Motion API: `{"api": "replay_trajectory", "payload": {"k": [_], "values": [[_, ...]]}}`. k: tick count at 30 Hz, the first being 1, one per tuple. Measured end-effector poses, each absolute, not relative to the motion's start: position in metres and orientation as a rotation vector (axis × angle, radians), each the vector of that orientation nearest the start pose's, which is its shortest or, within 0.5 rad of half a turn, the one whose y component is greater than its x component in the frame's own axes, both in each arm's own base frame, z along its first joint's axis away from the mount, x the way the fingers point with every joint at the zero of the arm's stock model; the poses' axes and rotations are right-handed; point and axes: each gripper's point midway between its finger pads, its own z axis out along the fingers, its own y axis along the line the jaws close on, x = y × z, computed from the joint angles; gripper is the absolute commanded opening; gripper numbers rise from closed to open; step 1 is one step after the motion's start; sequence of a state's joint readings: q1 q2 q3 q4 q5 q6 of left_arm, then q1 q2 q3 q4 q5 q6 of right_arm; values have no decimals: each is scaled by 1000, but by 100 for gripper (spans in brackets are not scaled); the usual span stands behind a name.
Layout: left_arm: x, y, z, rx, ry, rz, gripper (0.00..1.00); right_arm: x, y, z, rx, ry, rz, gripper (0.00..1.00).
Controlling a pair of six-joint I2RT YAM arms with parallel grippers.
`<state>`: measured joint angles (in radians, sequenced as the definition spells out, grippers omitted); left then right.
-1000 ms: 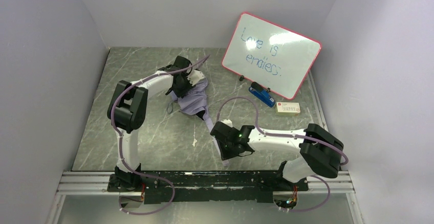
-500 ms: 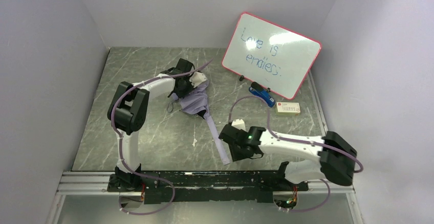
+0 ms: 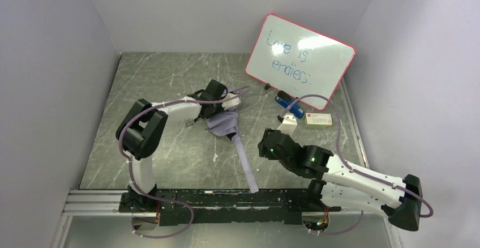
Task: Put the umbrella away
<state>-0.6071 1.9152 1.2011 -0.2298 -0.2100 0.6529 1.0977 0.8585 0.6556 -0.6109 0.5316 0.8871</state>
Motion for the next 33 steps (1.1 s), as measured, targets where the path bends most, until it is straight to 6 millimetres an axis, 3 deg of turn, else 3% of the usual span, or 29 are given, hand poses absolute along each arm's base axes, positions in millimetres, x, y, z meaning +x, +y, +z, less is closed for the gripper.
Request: {"api": "replay_trajectory", "payload": {"k": [3,9,14,17,21,27,33], "values": [[388,-217,34,1452,2006,318,5,190,177,139,116,2230,375,54],[368,-237,35,1511,1869,402,5,248,135,136,282,2224,204,61],[355,-242,34,1523,1760,495,5,290,105,132,341,2217,181,71],[344,-245,35,1534,1692,537,5,311,97,137,321,2190,222,76],[329,-248,37,1540,1595,597,5,337,105,147,222,2140,327,77],[307,-256,41,1555,1436,697,5,372,132,160,9,2071,442,78],[304,-262,38,1537,1339,820,5,387,158,173,-317,1953,489,80]]}}
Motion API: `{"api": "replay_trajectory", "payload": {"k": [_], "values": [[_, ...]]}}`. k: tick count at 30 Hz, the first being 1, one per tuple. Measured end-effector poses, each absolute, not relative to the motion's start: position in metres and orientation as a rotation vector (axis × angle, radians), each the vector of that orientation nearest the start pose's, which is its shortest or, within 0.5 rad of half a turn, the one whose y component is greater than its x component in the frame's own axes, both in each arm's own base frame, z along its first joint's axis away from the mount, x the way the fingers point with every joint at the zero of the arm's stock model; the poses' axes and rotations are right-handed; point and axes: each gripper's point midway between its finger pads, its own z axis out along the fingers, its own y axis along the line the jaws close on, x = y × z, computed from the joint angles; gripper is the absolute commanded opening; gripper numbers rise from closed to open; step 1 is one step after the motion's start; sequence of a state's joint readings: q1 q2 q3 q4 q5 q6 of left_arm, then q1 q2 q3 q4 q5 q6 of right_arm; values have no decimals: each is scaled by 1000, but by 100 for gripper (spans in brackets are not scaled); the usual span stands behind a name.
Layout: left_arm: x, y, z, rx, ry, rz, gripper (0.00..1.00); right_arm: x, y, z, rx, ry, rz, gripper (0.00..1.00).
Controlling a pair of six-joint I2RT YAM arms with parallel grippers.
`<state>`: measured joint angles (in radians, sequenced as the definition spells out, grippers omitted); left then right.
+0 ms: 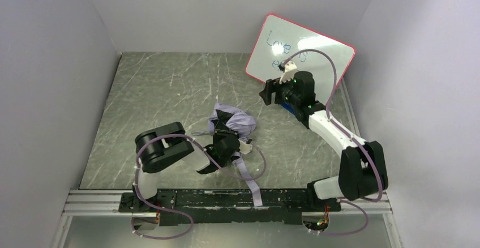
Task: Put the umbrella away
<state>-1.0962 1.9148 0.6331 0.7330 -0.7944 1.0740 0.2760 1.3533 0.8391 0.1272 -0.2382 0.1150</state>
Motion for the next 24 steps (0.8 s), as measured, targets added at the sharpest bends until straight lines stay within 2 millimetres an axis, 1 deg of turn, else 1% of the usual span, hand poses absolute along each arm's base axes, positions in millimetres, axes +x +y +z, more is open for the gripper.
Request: {"api": "replay_trajectory", "payload": {"k": [5,7,9,11,13,15,18,21,24], "values": [[304,-261,31,1541,1257,904,5,397,188,180,-694,1871,548,84],[303,-261,32,1534,1229,920,5,396,201,182,-846,1830,593,85],[303,-261,34,1518,1202,934,5,389,213,179,-981,1789,637,86],[302,-261,34,1516,1181,944,5,379,223,171,-1084,1766,666,86],[301,-261,35,1515,1168,949,5,366,238,162,-1203,1742,698,85],[301,-262,36,1517,1163,954,5,355,255,150,-1320,1721,729,85],[300,-262,36,1519,1161,955,5,343,274,131,-1461,1712,761,85],[300,-262,36,1519,1160,956,5,334,284,109,-1573,1731,786,85],[300,-262,36,1520,1159,957,5,325,286,89,-1648,1758,788,85]]}}
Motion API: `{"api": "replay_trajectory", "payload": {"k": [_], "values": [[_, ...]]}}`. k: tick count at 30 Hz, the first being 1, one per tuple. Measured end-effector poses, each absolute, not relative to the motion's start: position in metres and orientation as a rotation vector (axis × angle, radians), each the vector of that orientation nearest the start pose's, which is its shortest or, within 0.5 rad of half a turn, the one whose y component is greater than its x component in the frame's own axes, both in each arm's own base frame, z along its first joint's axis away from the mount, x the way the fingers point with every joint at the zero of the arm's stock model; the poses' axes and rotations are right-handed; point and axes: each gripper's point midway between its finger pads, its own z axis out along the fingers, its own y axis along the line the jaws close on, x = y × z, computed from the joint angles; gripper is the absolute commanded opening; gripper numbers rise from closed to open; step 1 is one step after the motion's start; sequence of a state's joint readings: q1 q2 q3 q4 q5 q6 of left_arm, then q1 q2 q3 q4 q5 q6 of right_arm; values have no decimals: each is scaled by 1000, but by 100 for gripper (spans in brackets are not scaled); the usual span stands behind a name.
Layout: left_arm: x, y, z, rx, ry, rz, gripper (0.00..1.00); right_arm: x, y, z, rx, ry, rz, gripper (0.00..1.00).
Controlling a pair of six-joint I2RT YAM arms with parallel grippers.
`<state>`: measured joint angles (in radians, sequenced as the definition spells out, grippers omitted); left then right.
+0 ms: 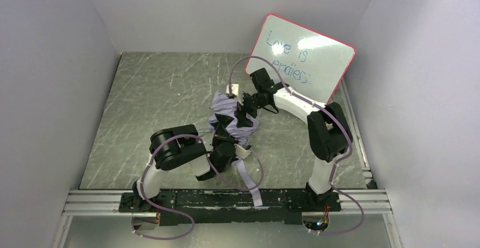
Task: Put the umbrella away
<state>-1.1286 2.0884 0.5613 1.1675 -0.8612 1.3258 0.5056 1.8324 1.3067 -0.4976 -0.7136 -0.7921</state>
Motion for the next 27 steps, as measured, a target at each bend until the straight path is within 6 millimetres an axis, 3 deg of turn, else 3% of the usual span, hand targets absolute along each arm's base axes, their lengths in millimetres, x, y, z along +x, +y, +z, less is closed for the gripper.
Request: {"api": "replay_trajectory", "payload": {"k": [7,13,15,20,23,27], "values": [[300,-262,36,1525,1155,960,5,321,282,60,-1759,1804,752,82],[300,-262,35,1530,1154,961,7,320,284,38,-1823,1831,717,74],[300,-262,35,1531,1154,961,18,321,284,35,-1828,1836,705,66],[298,-262,40,1529,1152,945,56,323,284,30,-1821,1833,676,39],[298,-264,61,1479,1164,912,65,326,284,32,-1802,1831,662,30],[296,-265,96,1391,1197,842,69,328,285,32,-1783,1837,651,20]]}}
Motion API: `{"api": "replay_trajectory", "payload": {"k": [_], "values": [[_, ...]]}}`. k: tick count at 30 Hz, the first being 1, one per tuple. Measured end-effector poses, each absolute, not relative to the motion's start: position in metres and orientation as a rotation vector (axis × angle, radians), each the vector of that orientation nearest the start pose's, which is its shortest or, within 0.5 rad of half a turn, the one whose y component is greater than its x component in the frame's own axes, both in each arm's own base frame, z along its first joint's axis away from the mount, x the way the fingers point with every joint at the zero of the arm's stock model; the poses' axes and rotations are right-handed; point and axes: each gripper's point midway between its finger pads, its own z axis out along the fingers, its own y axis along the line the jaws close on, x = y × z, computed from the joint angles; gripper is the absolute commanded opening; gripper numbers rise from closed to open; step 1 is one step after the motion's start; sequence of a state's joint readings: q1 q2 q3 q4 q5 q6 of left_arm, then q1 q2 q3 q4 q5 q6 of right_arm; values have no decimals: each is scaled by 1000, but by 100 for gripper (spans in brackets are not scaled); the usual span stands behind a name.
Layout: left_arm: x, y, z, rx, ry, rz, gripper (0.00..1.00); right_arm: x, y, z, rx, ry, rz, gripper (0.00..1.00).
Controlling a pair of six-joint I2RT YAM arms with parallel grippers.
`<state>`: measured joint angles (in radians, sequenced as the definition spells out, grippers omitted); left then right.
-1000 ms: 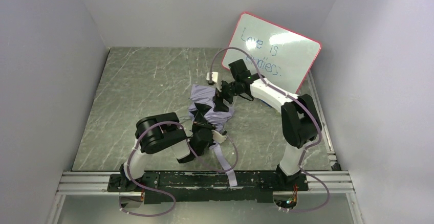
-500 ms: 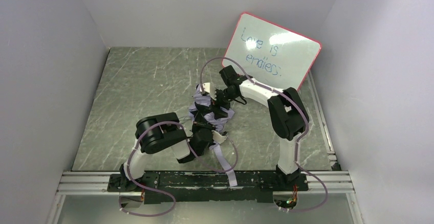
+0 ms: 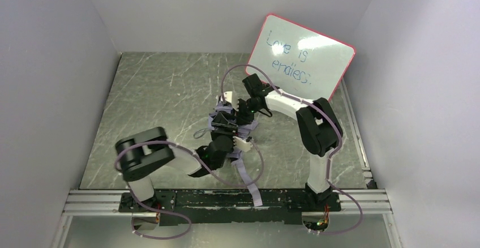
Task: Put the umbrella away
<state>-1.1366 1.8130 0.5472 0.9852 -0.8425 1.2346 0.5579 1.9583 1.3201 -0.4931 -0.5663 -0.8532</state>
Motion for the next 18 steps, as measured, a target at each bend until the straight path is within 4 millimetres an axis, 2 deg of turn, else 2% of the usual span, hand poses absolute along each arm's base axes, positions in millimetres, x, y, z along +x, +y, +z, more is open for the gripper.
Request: {"api": "replay_trajectory", "payload": {"k": [3,6,8,10,13,18], "values": [[293,-262,129,1302,1236,764,68,329,284,33,-1769,1836,638,14],[288,-253,166,1177,1274,667,63,330,283,34,-1752,1828,619,10],[287,-239,192,1070,1303,603,61,331,283,35,-1740,1821,601,8],[295,-216,206,972,1351,578,57,337,282,34,-1729,1801,553,7],[316,-169,200,876,1474,596,57,340,282,33,-1718,1769,503,7],[340,-82,161,752,1739,594,58,338,283,34,-1726,1683,369,7]]}}
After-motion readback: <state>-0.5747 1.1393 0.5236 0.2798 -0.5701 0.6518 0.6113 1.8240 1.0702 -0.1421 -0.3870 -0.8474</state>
